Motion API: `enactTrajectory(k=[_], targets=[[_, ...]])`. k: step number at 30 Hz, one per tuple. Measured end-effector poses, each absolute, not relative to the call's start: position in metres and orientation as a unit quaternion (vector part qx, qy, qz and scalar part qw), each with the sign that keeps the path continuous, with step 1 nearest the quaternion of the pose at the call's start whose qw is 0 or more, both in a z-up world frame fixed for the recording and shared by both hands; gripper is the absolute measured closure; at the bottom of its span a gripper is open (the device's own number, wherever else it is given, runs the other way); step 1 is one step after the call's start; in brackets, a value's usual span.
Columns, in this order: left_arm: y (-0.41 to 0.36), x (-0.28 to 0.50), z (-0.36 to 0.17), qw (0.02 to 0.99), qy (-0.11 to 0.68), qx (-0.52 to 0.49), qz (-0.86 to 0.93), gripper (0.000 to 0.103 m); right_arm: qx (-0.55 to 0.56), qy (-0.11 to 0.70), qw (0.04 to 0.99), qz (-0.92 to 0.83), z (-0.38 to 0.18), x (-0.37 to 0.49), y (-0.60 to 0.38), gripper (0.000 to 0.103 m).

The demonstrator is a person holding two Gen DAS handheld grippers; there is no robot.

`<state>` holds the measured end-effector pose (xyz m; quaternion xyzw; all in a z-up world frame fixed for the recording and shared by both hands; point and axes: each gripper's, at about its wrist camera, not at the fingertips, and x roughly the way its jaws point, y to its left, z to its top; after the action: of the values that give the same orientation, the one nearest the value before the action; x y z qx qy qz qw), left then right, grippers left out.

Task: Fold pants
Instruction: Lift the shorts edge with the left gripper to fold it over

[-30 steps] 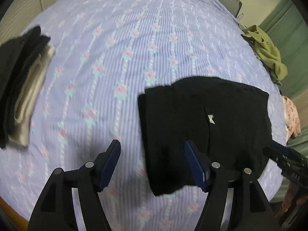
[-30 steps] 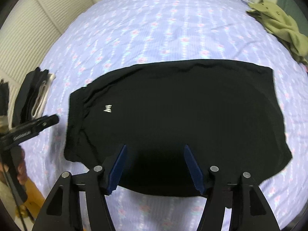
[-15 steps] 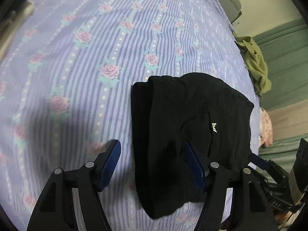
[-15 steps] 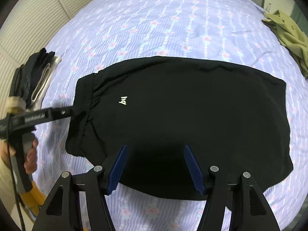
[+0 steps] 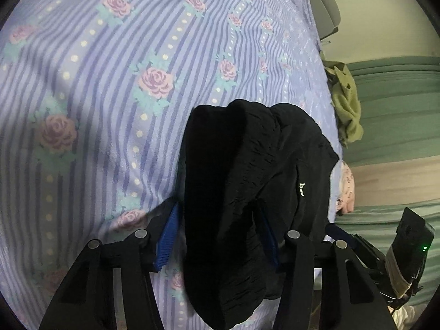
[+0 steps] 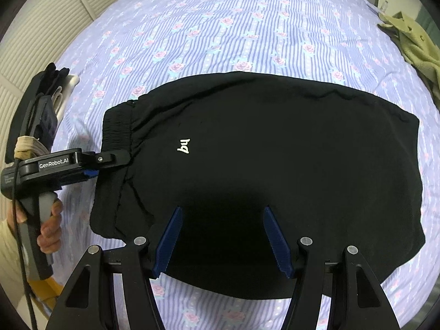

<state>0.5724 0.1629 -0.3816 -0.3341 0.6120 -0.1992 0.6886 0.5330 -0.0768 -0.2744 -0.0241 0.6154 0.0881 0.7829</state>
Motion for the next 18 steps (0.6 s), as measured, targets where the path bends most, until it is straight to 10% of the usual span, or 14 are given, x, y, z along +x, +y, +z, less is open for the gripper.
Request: enactTrajectory(k=[9, 18], targets=[[0.185, 0.561, -0.365, 0.665, 0.591, -0.375, -0.261, 0.074, -0.042, 0.605, 0.789, 0.103, -0.264, 0.535, -0.062, 0.041], [0.174, 0.564, -0.400, 0.631, 0.616, -0.406, -0.241, 0.067, -0.051, 0.597, 0.794, 0.106, -0.259, 0.537, -0.056, 0.041]])
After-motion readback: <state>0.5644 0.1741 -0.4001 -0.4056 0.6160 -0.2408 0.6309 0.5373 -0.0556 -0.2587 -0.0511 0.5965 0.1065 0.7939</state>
